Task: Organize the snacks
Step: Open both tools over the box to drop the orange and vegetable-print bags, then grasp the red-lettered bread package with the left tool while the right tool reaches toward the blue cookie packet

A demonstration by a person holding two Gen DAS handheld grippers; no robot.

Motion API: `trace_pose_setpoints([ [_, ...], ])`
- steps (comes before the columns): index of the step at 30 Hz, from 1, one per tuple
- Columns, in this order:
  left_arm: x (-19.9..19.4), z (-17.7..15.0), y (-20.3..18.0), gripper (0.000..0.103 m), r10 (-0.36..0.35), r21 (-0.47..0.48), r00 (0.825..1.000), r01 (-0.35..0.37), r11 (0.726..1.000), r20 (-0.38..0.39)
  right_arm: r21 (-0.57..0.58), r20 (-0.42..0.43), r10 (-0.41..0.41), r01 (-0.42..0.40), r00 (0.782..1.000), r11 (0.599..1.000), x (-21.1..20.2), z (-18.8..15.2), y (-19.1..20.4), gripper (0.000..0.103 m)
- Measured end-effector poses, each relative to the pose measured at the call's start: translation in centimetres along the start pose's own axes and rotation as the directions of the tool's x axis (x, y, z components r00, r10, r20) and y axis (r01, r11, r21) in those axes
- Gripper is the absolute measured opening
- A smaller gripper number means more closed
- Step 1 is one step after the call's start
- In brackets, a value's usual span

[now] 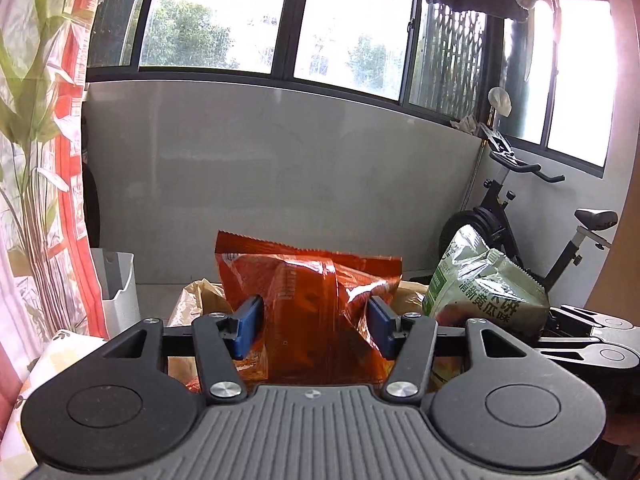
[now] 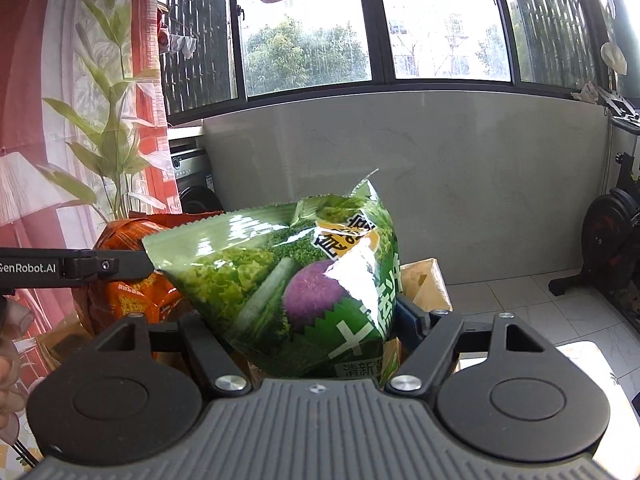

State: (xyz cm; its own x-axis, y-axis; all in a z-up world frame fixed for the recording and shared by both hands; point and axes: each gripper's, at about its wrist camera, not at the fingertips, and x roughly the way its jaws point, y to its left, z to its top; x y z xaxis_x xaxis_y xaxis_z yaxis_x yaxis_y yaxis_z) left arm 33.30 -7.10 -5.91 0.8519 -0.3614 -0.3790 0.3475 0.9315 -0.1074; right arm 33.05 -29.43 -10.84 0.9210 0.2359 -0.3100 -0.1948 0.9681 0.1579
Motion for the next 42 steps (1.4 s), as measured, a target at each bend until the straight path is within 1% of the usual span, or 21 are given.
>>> trace_pose_setpoints([
  [2, 0.1, 0.0, 0.2, 0.069, -0.004, -0.023, 1.0, 0.004, 1.0, -0.006, 0.008, -0.012, -0.003, 0.003, 1.0, 1.0, 0.0, -0.2, 0.0, 0.078],
  [5, 0.1, -0.1, 0.5, 0.069, -0.003, -0.039, 1.0, 0.003, 0.999, -0.016, -0.007, -0.016, -0.005, 0.005, 1.0, 1.0, -0.4, -0.1, 0.2, 0.081],
  [6, 0.0, -0.2, 0.5, 0.069, -0.001, -0.041, 1.0, 0.0, 0.999, -0.021, -0.016, -0.005, -0.009, 0.009, 1.0, 1.0, -0.6, 0.0, 0.3, 0.085],
  [8, -0.3, -0.2, 0.6, 0.069, 0.0, -0.04, 1.0, -0.001, 0.999, -0.025, -0.026, 0.013, -0.018, 0.018, 1.0, 1.0, -1.2, 0.2, 0.5, 0.089],
  [13, -1.9, -0.2, 0.4, 0.069, 0.016, -0.026, 0.999, -0.016, 1.0, -0.031, 0.011, 0.024, -0.019, 0.019, 1.0, 1.0, -2.6, 0.2, 0.4, 0.089],
  [20, -4.6, -0.4, 0.4, 0.069, 0.034, -0.009, 0.999, -0.034, 0.999, -0.037, 0.058, 0.018, -0.018, 0.017, 1.0, 0.998, -5.6, -0.7, 0.8, 0.089],
  [25, -7.0, -1.4, 0.7, 0.069, 0.054, -0.001, 0.997, -0.055, 0.999, -0.047, 0.083, 0.007, -0.008, 0.008, 1.0, 0.997, -7.8, -2.1, 1.0, 0.089],
  [29, -9.1, -2.8, 1.6, 0.069, 0.086, -0.013, 0.995, -0.087, 0.996, -0.058, 0.088, 0.001, -0.003, 0.003, 1.0, 0.996, -9.4, -3.4, 1.2, 0.089],
  [33, -10.9, -4.8, 2.9, 0.069, 0.13, -0.023, 0.987, -0.132, 0.991, -0.092, 0.081, -0.006, -0.018, 0.018, 1.0, 0.997, -10.8, -5.5, 1.6, 0.091],
  [35, -11.6, -5.7, 3.7, 0.069, 0.153, -0.032, 0.982, -0.157, 0.987, -0.113, 0.113, -0.033, -0.036, 0.04, 0.999, 0.993, -11.1, -6.7, 1.6, 0.091],
  [37, -12.2, -6.7, 4.4, 0.069, 0.199, -0.033, 0.97, -0.205, 0.978, -0.137, 0.161, -0.073, -0.069, 0.08, 0.995, 0.984, -11.5, -8.4, 1.7, 0.091],
  [39, -13.0, -7.5, 5.4, 0.069, 0.232, -0.054, 0.961, -0.242, 0.969, -0.152, 0.178, -0.082, -0.072, 0.086, 0.994, 0.98, -12.0, -10.0, 1.9, 0.091],
  [42, -13.6, -9.0, 6.4, 0.069, 0.237, -0.091, 0.952, -0.258, 0.962, -0.193, 0.18, -0.096, -0.079, 0.096, 0.992, 0.979, -12.5, -11.8, 2.2, 0.091],
])
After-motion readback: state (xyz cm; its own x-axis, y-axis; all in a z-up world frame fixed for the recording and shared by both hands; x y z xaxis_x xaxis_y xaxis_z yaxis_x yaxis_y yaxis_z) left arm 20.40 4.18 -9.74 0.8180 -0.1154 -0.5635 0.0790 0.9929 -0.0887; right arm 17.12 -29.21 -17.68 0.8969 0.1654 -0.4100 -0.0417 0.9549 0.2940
